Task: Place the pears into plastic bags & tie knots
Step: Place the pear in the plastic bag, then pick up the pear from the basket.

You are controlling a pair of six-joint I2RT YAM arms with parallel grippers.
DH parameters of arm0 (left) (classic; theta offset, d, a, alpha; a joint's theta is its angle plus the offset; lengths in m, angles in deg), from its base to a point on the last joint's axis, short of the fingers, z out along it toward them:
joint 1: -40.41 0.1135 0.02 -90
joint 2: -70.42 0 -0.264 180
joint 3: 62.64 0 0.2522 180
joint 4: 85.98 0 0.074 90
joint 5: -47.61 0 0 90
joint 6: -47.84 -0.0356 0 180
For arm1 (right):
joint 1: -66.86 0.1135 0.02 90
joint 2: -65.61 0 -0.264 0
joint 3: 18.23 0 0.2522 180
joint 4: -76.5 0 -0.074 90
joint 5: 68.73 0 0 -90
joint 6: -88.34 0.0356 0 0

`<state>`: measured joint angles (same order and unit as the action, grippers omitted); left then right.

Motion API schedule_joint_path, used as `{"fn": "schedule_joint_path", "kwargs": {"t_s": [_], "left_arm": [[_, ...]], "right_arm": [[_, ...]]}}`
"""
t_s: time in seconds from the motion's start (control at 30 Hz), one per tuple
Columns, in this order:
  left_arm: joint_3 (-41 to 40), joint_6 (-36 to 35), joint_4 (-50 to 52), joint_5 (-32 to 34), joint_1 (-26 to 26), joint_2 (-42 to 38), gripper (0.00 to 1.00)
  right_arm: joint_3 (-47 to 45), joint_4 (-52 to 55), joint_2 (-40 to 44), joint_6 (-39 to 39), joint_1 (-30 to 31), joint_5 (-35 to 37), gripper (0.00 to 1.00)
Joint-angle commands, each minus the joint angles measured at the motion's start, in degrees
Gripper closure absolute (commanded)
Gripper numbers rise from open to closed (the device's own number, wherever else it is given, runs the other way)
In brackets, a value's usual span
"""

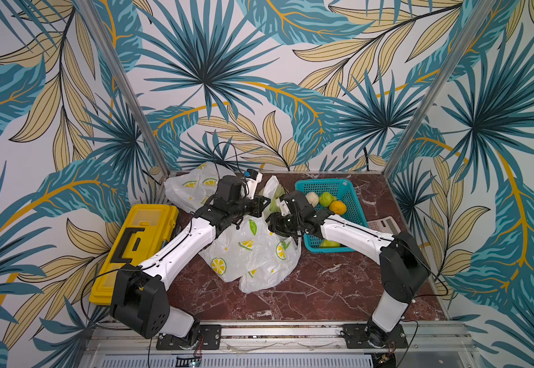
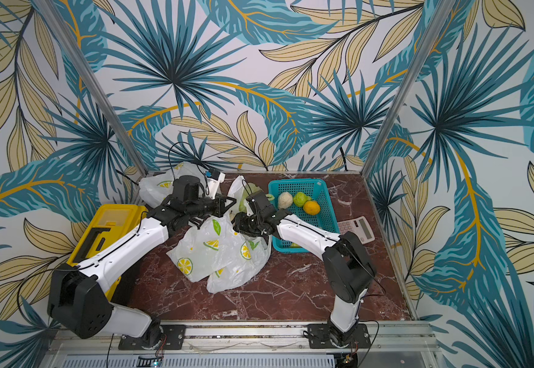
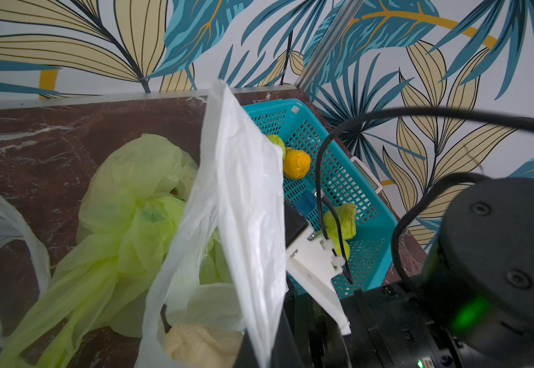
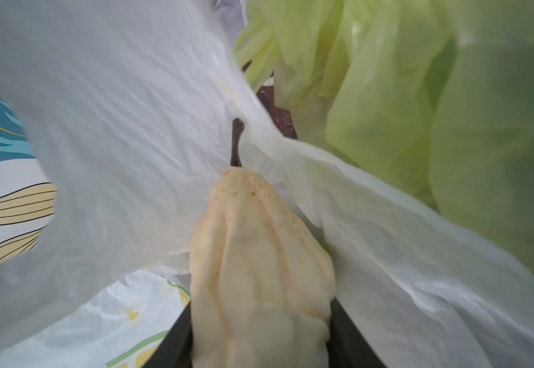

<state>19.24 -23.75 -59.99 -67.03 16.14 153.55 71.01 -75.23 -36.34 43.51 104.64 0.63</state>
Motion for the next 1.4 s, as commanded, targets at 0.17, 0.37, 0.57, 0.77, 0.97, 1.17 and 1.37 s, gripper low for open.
{"fn": "schedule_joint_path", "kwargs": {"t_s": [0.17, 0.37, 0.57, 0.77, 0.97, 1.17, 1.37], "left_arm": [[-2.1, -0.7, -1.1, 0.4, 1.6, -2.8, 0.96], [-2.2, -0.3, -1.1, 0.0, 2.2, -3.1, 0.97], [-2.8, 0.2, -1.1, -0.8, 2.2, -3.6, 0.97], [-4.3, 0.6, -1.1, -0.7, 2.1, -4.8, 0.97], [-4.8, 0.7, -1.1, -0.9, 2.0, -4.7, 0.97], [-5.1, 0.5, -1.0, -1.1, 1.9, -5.0, 0.97], [-5.9, 0.2, -1.1, -1.0, 1.9, -5.5, 0.96]], "right_arm": [[6.5, 16.1, 4.0, -9.7, 0.3, -2.9, 0.26], [7.8, 22.8, 7.3, -11.6, -1.1, -1.6, 0.23], [6.0, 31.7, 12.4, -15.1, -7.1, 12.6, 0.23], [2.2, 41.2, 12.6, -19.6, -11.9, 42.1, 0.22], [-3.4, 38.2, 9.3, -18.6, -14.1, 42.0, 0.21], [-6.4, 31.5, 2.1, -16.5, -14.8, 38.4, 0.21], [-6.5, 27.4, -1.1, -17.4, -14.8, 35.5, 0.36]]}}
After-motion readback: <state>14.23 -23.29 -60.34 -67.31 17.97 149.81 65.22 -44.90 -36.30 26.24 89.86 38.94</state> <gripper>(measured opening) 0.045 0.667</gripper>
